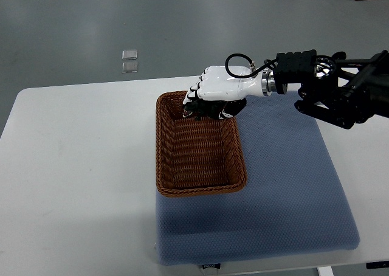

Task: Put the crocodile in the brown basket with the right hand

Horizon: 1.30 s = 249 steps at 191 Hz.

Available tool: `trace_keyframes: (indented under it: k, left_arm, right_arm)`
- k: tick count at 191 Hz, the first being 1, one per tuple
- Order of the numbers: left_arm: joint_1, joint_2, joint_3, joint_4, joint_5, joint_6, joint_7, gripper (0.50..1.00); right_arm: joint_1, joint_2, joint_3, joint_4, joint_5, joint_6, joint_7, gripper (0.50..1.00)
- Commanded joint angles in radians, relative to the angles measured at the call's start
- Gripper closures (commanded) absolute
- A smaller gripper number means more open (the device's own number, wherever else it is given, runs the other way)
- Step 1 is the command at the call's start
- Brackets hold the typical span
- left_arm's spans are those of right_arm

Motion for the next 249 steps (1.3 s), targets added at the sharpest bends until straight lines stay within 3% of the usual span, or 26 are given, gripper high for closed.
trace_keyframes:
  k: [1,9,14,30,39,41,47,57,63,159,249]
  left_arm:
    - [0.0,0.0,0.0,0.0,0.0,0.0,0.0,0.5]
    - [0.0,0.0,0.0,0.0,0.0,0.0,0.0,0.5]
    - [0.0,0.0,0.0,0.0,0.0,0.0,0.0,0.5]
    - [0.0,0.0,0.0,0.0,0.0,0.0,0.0,0.5]
    - [0.0,0.0,0.0,0.0,0.0,0.0,0.0,0.5]
    - [0.0,0.0,0.0,0.0,0.0,0.0,0.0,0.5]
    - [0.0,0.0,0.0,0.0,0.0,0.0,0.0,0.5]
    - [0.0,0.0,0.0,0.0,0.0,0.0,0.0,0.5]
    - [0.0,0.0,0.0,0.0,0.0,0.0,0.0,0.5]
    - [0.0,0.0,0.0,0.0,0.0,0.0,0.0,0.5]
    - [0.0,0.0,0.0,0.0,0.0,0.0,0.0,0.5]
  right_arm:
    - [-0.015,0.012,0.0,0.003,-0.001,-0.001,0.0,1.0]
    - [-0.019,0.013,-0.002,0.003,-0.001,0.001,0.0,1.0]
    - [-0.024,0.013,-0.002,0.003,-0.001,0.001,0.0,0.955]
    - [-0.033,0.013,-0.002,0.003,-0.001,0.001,0.0,0.877]
    - [-0.042,0.012,-0.002,0.004,0.001,0.001,0.0,0.773]
    - [-0.042,0.012,-0.002,0.004,0.001,0.001,0.0,0.773]
    - [-0.051,0.005,0.001,0.009,0.001,-0.001,0.0,0.673]
    - [-0.068,-0.005,0.015,0.03,0.005,-0.001,0.0,0.595]
    - [-0.079,-0.01,0.028,0.046,0.007,-0.002,0.0,0.572]
    - [-0.105,-0.107,0.169,0.072,0.111,0.03,0.0,0.572]
    - [-0.114,-0.209,0.173,0.061,0.95,0.398,0.0,0.57]
